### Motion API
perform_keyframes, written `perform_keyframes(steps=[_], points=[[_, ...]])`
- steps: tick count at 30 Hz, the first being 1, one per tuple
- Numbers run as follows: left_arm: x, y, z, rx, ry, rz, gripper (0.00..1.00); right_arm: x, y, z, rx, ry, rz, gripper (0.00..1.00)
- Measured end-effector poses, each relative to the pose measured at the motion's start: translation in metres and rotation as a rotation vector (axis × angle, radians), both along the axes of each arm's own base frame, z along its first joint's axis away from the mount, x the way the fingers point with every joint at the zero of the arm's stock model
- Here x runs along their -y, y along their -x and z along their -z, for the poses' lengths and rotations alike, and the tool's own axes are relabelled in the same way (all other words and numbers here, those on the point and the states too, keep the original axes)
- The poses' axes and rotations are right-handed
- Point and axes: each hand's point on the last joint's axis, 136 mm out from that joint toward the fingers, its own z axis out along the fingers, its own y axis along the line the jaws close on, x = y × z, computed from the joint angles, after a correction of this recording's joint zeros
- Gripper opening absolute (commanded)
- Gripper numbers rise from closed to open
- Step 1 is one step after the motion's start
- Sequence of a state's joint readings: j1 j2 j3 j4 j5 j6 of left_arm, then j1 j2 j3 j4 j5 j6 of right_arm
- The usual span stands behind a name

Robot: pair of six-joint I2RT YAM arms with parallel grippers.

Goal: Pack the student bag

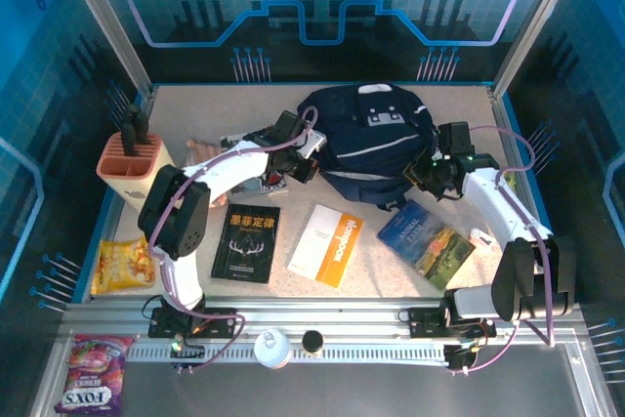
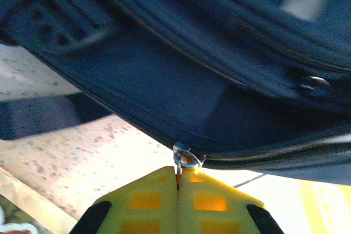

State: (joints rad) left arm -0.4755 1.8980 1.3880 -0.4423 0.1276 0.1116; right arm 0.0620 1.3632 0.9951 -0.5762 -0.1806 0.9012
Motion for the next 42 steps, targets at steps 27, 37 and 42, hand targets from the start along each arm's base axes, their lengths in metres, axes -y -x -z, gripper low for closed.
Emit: perform_keyframes(steps=[27, 37, 42], points=[[-0.043, -0.038, -0.038, -0.034, 0.13, -0.282, 0.67, -0.035, -0.017, 0.01, 0.018, -0.058, -0.068, 0.18], [-0.06, 0.009, -0.088, 0.009, 0.296, -0.436, 0.9, -0.06, -0.05, 0.027, 0.026, -0.024, -0.138, 0.64], [-0.064, 0.017, -0.079, -0.01, 0.314, -0.467, 0.97, -0.055, -0.055, 0.006, 0.1, 0.074, -0.238, 0.78]])
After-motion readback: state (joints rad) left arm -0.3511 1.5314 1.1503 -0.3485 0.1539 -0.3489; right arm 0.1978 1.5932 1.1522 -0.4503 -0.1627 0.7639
